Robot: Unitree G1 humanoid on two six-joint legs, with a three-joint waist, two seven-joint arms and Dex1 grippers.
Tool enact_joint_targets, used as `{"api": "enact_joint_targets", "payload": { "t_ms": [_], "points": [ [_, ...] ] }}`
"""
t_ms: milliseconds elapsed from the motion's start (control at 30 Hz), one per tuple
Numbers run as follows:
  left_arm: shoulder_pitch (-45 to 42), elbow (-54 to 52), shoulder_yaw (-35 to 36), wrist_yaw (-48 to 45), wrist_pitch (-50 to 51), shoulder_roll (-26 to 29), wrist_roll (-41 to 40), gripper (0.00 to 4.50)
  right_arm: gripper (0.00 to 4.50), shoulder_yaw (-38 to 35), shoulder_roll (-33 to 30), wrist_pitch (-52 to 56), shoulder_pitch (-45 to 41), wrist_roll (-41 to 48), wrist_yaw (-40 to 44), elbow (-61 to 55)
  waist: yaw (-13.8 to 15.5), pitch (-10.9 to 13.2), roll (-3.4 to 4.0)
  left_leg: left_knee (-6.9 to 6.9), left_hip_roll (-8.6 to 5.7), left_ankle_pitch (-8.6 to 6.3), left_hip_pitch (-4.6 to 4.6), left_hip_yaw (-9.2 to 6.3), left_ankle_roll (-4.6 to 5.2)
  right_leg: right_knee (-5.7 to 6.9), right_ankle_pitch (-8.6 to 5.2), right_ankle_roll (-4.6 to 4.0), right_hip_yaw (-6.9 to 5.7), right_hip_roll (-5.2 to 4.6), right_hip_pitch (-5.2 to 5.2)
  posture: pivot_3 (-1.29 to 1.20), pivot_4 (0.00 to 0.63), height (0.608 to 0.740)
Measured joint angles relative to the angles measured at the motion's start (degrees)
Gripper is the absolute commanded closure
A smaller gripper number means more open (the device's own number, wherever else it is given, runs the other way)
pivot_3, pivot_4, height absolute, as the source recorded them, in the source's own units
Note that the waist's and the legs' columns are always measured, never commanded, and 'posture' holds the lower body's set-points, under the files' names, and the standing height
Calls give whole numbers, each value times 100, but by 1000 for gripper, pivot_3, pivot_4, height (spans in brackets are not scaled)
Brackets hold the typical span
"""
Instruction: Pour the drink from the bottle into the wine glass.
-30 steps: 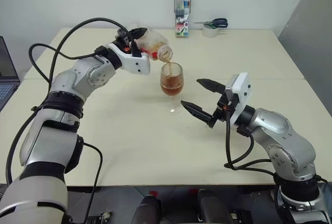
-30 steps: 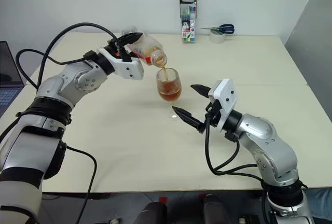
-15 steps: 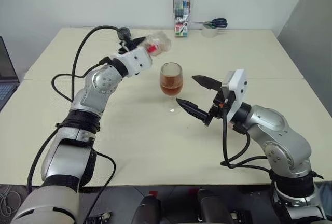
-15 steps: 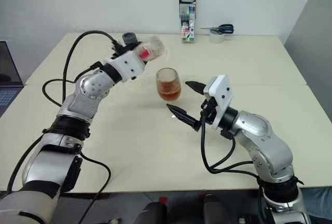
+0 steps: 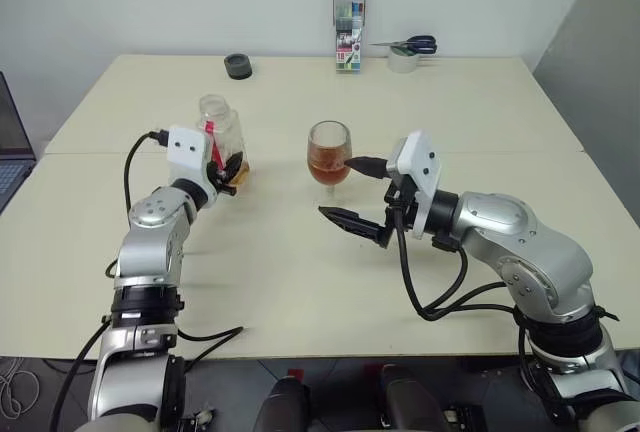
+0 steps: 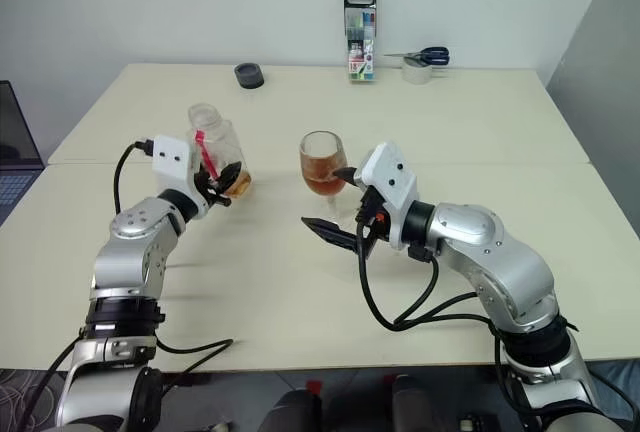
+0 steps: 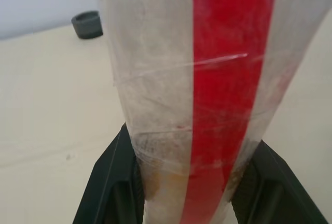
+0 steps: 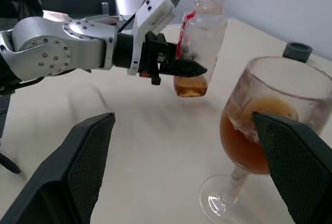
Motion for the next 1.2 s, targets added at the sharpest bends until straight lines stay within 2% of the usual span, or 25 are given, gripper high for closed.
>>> {"api": "enact_joint_targets", "payload": {
  "t_ms": [433,500,733,1200],
  "points": [
    [351,272,207,-4,-418,-307,-317,2829,0,95,27,56,-104,-99,-32,147,13,-1,-2,-1,0,-4,0,4,7,-3,0,0,1,-1,1,0,150,740],
    [354,308,259,-4,-425,-353,-396,2105,0,94,41,68,-104,-99,-37,146,11,-1,-2,-1,0,-5,0,4,8,-3,0,0,1,-1,1,0,150,740],
    [373,320,292,-13,-545,-351,-410,14,0,94,52,96,-104,-97,-44,137,11,-1,-2,-2,0,-5,0,4,9,-4,0,0,1,-1,1,0,150,740],
    [534,283,181,-24,-793,-313,-282,14,0,94,61,142,-104,-95,-35,119,15,-1,-2,-4,1,-6,1,3,10,-5,0,0,1,-1,1,0,150,740]
  ]
}}
